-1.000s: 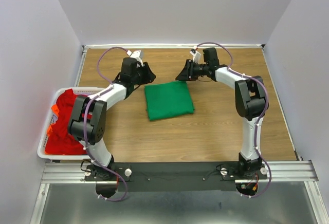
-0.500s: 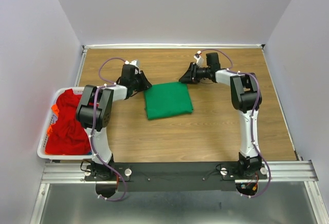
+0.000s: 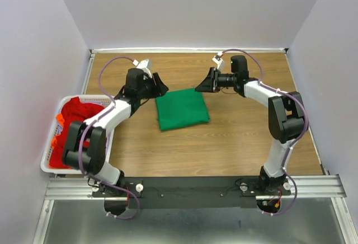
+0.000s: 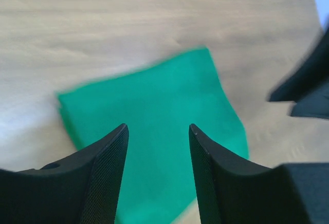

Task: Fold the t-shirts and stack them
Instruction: Fold the tshirt

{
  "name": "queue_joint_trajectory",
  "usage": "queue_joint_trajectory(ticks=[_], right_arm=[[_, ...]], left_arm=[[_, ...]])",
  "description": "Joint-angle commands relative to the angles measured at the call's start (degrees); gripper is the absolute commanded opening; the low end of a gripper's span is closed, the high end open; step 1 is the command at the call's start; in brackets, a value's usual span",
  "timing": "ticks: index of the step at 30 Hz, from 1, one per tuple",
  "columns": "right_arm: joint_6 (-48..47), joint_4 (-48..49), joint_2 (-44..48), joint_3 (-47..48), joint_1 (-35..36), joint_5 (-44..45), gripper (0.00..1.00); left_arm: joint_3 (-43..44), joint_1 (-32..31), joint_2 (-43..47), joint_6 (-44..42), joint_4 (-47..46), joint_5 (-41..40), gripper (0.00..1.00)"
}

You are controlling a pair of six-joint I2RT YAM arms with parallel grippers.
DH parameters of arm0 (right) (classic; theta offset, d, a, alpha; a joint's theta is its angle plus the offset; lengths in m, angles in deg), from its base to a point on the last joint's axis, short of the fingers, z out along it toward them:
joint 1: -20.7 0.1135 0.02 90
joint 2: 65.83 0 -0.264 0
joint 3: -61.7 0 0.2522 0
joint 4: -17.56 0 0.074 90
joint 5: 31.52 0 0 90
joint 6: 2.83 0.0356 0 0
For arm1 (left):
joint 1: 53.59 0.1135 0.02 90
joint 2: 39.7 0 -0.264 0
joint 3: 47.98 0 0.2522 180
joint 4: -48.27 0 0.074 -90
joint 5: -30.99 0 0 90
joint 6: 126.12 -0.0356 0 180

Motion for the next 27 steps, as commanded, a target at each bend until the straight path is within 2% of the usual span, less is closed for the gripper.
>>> queue_joint_trajectory(ticks=[1, 4, 8, 13, 16, 22, 27], right_arm=[[0.68, 2.04, 0.7, -5.42, 4.5, -6.88, 0.45], [0.59, 4.13, -0.08, -8.14, 8.89, -7.58, 0.45], [3.22, 10.88, -4.73, -11.13, 10.65, -8.11, 0.45], [2.53, 13.9, -12.56, -13.59, 10.84, -7.24, 0.45], [2.35, 13.99, -14.85, -14.74, 10.4, -5.57, 0.45], [2.96, 12.51, -4.08, -18.34, 7.33, -2.57, 0.45], [1.56, 11.71, 0.61, -18.96, 3.63, -3.19, 0.45]], left_arm=[[-7.6, -4.81, 5.29, 1.68, 3.93, -1.05, 0.57], [-13.31, -7.98, 7.4, 4.31, 3.58, -1.14, 0.49], [-21.3, -8.95, 8.11, 7.39, 0.25, -1.32, 0.43], [-24.4, -8.78, 4.69, 10.03, -0.99, -4.22, 0.33], [-25.45, -8.69, 2.93, 12.4, -0.99, -4.3, 0.32], [-27.47, -7.63, 5.56, 13.38, 0.67, -6.06, 0.31], [-26.16, -7.46, 6.44, 12.5, 2.0, -6.33, 0.31]])
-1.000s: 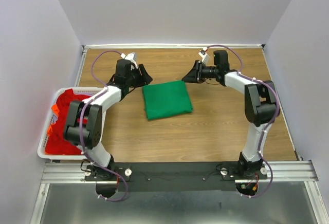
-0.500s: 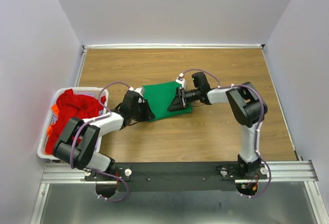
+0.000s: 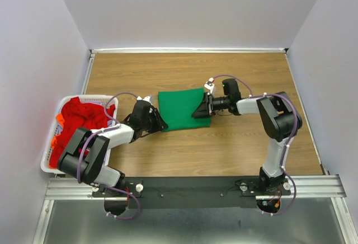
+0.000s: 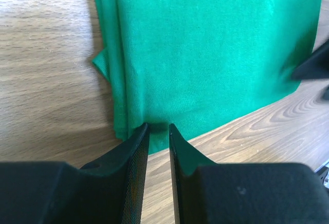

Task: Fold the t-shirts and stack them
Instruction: Fold the tshirt

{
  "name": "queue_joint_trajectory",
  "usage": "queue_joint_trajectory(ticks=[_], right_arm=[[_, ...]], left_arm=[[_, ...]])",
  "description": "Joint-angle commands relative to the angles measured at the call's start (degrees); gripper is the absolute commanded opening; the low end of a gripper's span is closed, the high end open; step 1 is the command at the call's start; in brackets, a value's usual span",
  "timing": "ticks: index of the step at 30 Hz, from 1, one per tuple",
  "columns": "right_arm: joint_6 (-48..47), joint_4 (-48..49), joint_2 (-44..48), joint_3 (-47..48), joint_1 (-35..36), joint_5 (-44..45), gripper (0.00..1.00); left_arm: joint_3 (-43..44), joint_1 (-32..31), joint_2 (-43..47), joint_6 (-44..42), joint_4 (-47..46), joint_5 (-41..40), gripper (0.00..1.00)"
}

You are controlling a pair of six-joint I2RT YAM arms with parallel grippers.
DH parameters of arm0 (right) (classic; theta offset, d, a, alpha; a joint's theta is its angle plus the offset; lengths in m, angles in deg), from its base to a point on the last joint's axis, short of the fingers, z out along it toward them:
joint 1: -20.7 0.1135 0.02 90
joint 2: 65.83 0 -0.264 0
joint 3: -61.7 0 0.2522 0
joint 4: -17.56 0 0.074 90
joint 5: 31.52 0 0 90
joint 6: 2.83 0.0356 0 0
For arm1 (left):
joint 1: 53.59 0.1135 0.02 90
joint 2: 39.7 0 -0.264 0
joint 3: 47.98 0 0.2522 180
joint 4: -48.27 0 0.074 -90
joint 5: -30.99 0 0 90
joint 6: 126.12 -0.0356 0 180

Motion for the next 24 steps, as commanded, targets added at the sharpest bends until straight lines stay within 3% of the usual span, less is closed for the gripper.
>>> queue_joint_trajectory(ticks=[1, 10, 19, 24], right_arm=[[-2.25, -1.19, 2.69, -1.34, -2.86, 2.39, 0.45], [-4.18, 1.8, -3.91, -6.71, -8.22, 3.88, 0.45], [0.91, 0.57, 8.57, -3.99, -8.67, 8.18, 0.45], [0.31, -0.48, 4.72, -2.84, -8.67, 10.73, 0.45]], left_arm=[[-0.43, 0.45, -0.25, -0.88, 5.78, -3.94, 0.31], [0.89, 0.45, -0.08, -1.84, 7.27, -4.91, 0.31], [1.24, 0.46, 2.39, -2.98, 8.77, -6.14, 0.31], [1.59, 0.45, 2.3, -3.25, 9.03, -6.41, 0.31]])
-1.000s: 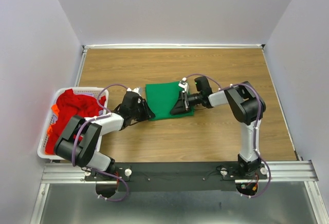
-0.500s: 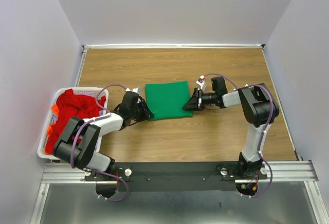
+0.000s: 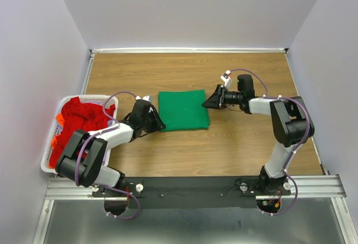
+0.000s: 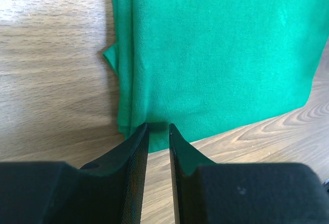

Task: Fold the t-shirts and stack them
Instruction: Fold the tshirt, then neatly place the folded tshirt to the corner

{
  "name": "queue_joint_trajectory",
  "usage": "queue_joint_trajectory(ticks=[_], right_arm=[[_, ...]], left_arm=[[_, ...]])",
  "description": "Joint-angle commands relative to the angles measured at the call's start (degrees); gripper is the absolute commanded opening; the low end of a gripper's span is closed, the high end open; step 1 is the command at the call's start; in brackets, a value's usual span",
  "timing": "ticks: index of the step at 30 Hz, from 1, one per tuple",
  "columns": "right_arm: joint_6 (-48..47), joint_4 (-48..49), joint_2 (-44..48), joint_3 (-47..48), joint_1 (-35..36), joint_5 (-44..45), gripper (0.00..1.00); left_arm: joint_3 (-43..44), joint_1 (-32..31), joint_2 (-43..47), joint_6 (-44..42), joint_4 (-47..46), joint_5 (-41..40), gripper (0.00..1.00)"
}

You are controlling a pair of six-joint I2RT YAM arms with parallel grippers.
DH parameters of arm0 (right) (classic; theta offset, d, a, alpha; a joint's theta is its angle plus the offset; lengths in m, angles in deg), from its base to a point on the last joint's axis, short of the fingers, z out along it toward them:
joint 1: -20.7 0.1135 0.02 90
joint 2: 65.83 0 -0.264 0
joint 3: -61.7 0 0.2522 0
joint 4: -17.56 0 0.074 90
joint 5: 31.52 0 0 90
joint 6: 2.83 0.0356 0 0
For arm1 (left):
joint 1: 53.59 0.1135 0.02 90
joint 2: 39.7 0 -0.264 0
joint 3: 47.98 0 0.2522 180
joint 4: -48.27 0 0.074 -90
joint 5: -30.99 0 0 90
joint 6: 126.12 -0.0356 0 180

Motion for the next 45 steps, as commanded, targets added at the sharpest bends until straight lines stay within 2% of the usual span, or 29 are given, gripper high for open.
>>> queue_joint_trajectory(ticks=[1, 7, 12, 16, 17, 20, 23, 27, 28, 29, 31, 38, 45], right_arm=[[-0.53, -1.64, -4.29, 0.35, -0.32, 5.2, 0.45], [-2.29, -2.6, -7.82, -1.76, -0.32, 6.87, 0.45], [-4.92, -9.54, -0.19, 0.08, -0.32, 10.12, 0.45], [-8.61, -21.91, 7.81, 4.21, -0.23, 18.1, 0.51], [-8.79, -23.6, 11.04, 4.48, -0.14, 19.78, 0.57], [-9.06, -29.93, 15.63, 4.74, 0.38, 25.59, 0.66], [-9.67, -36.15, 21.87, 4.65, 1.17, 31.89, 0.77], [-11.69, -44.7, 25.83, 5.27, 1.79, 39.47, 0.87], [-12.3, -45.67, 27.67, 5.18, 1.79, 40.44, 0.88], [-12.48, -47.42, 28.73, 5.1, 1.79, 41.93, 0.89], [-13.01, -49.53, 31.19, 5.27, 1.79, 43.26, 0.92], [-14.15, -53.93, 36.03, 6.24, 1.79, 46.51, 1.0], [-15.47, -56.84, 39.98, 6.33, 1.88, 47.92, 1.0]], left_arm=[[0.32, 0.37, 0.7, -1.92, 3.68, -3.37, 0.31], [1.9, 0.45, 3.51, -2.71, 5.43, -5.21, 0.32], [5.5, 0.46, 6.41, -4.11, 11.92, -8.11, 0.37], [8.93, 0.46, 9.93, -5.61, 18.08, -15.91, 0.52], [9.55, 0.46, 10.02, -6.13, 19.92, -16.98, 0.63], [11.31, 0.46, 9.41, -7.19, 20.9, -19.71, 0.77], [13.24, 0.37, 6.69, -8.77, 20.55, -20.33, 0.83], [16.76, 0.28, 1.68, -10.35, 20.11, -19.63, 0.81], [17.98, 0.19, -0.33, -10.62, 19.94, -19.45, 0.79], [18.6, 0.1, -1.31, -11.23, 19.67, -18.93, 0.7], [20.45, 0.1, -4.47, -11.76, 19.58, -18.4, 0.65], [24.23, 0.02, -13.08, -12.29, 18.97, -16.55, 0.64], [25.37, -0.86, -16.87, -11.68, 19.32, -16.11, 0.64]])
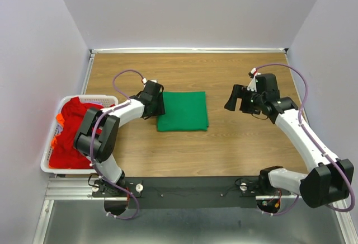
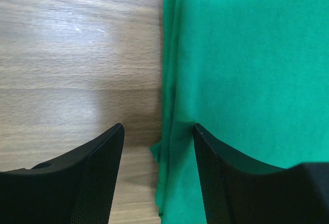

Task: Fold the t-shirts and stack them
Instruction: Neatly place the folded tshirt to the corner

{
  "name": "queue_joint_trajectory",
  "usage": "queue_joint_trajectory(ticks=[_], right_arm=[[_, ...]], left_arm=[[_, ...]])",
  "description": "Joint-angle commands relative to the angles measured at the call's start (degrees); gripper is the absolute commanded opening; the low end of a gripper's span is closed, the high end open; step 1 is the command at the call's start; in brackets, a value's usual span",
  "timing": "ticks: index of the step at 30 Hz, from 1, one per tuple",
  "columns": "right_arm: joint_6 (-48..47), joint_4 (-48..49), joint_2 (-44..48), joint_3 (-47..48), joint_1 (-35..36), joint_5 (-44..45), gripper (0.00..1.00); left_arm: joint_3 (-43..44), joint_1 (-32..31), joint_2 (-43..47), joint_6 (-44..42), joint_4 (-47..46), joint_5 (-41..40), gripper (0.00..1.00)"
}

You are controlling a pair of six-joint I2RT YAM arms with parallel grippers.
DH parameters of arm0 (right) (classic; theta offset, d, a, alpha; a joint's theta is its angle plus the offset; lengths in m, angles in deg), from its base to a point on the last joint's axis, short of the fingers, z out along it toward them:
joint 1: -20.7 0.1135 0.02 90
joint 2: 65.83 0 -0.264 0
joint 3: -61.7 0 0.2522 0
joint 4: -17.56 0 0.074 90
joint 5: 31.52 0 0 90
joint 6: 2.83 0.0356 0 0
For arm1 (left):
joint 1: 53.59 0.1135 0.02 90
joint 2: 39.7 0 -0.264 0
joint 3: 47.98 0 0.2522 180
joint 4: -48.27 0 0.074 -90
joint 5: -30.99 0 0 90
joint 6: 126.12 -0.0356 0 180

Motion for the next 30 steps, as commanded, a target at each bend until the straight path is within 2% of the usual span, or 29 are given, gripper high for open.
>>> queue_joint_trajectory(ticks=[1, 7, 12, 15, 19, 24, 30], right_arm=[[-2.01, -3.94, 3.36, 1.73, 0.33, 3.18, 1.0], [-4.11, -5.35, 5.64, 2.96, 0.33, 4.15, 1.0], [-3.68, -5.44, 7.14, 3.58, 0.33, 2.13, 1.0], [-3.59, -5.53, 7.4, 3.67, 0.41, 1.42, 1.0], [-3.77, -5.53, 7.41, 3.76, 0.41, 2.04, 1.0], [-3.94, -5.53, 6.97, 4.11, 0.41, 6.95, 1.0], [-4.03, -6.23, 5.12, 7.88, 0.33, 10.39, 1.0]], left_arm=[[1.33, -0.99, -1.75, 0.17, 0.5, 0.74, 0.62], [2.47, -2.4, -4.99, 2.02, 0.94, 0.13, 0.49], [4.05, -2.58, -8.42, 2.81, 1.29, -0.4, 0.25], [5.72, -2.49, -10.09, 2.55, 2.61, -2.15, 0.02], [10.72, -1.18, -12.64, -0.34, 4.72, -4.88, 0.0], [18.37, 4.88, -15.72, -6.23, 8.66, -9.8, 0.0], [31.46, 11.99, -21.17, -12.83, 12.28, -15.6, 0.0]])
